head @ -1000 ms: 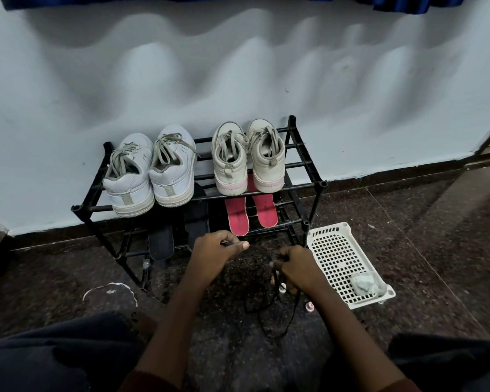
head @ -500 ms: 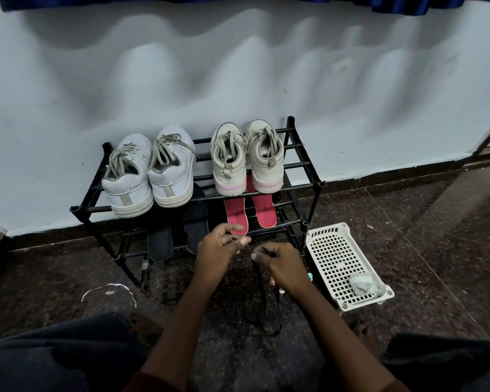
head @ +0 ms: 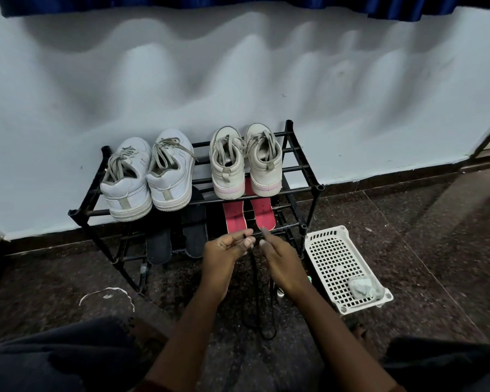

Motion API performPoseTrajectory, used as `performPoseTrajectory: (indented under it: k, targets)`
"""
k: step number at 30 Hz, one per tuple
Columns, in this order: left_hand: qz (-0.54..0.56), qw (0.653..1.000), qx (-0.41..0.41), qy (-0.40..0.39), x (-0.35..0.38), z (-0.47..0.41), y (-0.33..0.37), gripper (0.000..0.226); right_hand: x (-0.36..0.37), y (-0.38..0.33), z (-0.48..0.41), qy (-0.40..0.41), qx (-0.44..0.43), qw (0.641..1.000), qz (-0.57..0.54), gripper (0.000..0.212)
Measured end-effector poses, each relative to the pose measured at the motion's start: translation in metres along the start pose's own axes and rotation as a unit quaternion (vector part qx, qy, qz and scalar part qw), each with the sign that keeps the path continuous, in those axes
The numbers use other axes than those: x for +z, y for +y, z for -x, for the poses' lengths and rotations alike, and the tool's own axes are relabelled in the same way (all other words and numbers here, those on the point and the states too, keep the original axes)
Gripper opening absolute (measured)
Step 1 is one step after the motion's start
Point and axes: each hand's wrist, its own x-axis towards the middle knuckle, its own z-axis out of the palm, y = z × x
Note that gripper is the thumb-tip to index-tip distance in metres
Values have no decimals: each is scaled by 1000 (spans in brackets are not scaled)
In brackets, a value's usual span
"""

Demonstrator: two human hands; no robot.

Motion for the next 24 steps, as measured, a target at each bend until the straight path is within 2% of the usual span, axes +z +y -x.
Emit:
performPoseTrajectory:
  k: [5,8,12,17,24]
  targets:
    - [13,1000,-19,13,1,0,0,16,4,-1,3,97,-20,991,-93,23]
    - [5,1000,-14,18,0,1,2,13,5,-1,3,121,-20,984,-126,28]
    - [-10,1000,-10,8,0,2,4,11,6,-5,4,115,-14,978,-175,21]
    - [-1,999,-36,-5,1,1,4,12,5,-8,6,92,58,933,-343,13]
    - [-8,1000,-26,2,3,4,6,11,-1,-8,3,88,43,936,-338,15]
